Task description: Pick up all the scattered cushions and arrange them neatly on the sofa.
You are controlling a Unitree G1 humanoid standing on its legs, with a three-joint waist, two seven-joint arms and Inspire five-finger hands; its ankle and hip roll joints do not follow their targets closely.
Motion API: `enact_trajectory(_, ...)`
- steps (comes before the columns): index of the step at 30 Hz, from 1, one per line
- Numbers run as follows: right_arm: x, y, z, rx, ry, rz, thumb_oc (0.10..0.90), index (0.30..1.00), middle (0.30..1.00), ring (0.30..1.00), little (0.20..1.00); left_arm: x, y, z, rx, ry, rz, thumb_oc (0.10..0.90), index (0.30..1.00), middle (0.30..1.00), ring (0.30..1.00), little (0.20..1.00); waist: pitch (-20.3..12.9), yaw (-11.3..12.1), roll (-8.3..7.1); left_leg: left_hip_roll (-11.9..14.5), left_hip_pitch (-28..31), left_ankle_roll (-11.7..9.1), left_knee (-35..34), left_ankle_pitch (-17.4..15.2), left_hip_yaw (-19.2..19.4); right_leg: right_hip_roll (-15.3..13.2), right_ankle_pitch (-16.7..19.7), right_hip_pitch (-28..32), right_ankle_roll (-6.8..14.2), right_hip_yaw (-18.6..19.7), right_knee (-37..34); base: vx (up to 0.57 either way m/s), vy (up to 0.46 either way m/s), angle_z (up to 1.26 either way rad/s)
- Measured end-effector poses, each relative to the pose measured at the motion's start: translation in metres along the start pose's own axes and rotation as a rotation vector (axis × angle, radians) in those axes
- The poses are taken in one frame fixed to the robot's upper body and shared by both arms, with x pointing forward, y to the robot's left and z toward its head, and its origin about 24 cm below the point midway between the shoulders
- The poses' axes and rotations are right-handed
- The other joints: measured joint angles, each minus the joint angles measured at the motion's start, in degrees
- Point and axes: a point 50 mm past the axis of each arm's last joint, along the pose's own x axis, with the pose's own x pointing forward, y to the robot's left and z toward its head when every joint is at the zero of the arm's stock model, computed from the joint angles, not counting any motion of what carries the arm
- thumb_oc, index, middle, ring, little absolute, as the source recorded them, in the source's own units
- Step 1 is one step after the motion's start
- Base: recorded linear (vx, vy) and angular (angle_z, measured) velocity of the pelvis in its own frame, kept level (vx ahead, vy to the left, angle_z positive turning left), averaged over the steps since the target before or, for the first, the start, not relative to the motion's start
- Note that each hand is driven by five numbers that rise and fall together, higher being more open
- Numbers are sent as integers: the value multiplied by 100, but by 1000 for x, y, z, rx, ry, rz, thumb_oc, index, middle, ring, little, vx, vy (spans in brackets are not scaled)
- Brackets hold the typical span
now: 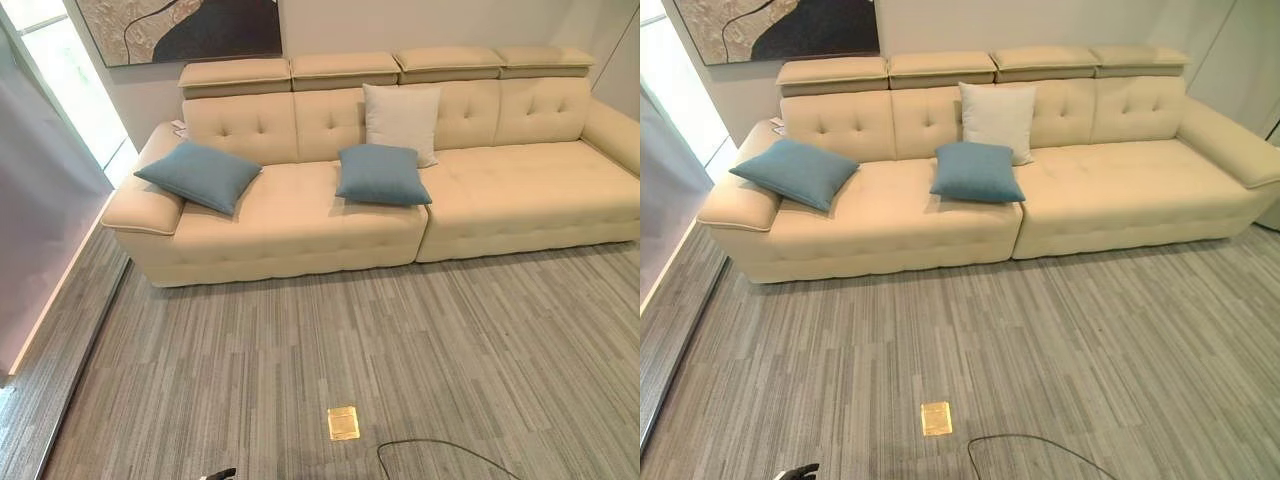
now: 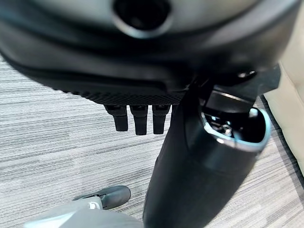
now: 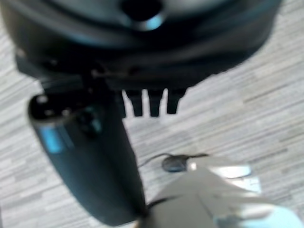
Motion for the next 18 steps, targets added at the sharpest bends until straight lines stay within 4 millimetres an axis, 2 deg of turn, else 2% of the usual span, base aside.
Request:
enact_trajectory(2, 1, 2, 6, -27, -12, 9, 800, 900, 900, 900, 900, 0, 0, -1, 0, 3, 2, 800, 900, 900, 900, 900, 33, 3, 44, 11, 6, -3, 5, 0, -32, 10, -13, 24, -8, -14, -28, 62, -122, 5)
enact_trajectory(9, 2, 4, 13, -123, -33, 40, 800, 900, 900, 900, 900, 1, 0, 1, 3, 2, -4, 800, 900, 900, 900, 900, 28, 9, 36, 29, 78, -8, 3, -3, -46, 31, -35, 88, -29, -32, -36, 17, -47, 2)
enact_trajectory(15, 2, 9, 18, -176, -46, 53, 800, 900, 900, 900, 900, 3, -8, 21, 24, -59, -36, 800, 900, 900, 900, 900, 7, 4, 1, 38, 98, -25, 0, 11, -128, 41, -45, 148, -42, -114, -38, -7, -57, 7)
enact_trajectory(18, 2, 9, 18, -179, -47, 54, 800, 900, 900, 900, 900, 3, -9, 20, 30, -53, -45, 800, 900, 900, 900, 900, 4, 7, -4, 49, 94, -41, 0, 22, -157, 51, -48, 157, -48, -145, -38, -23, -44, 6)
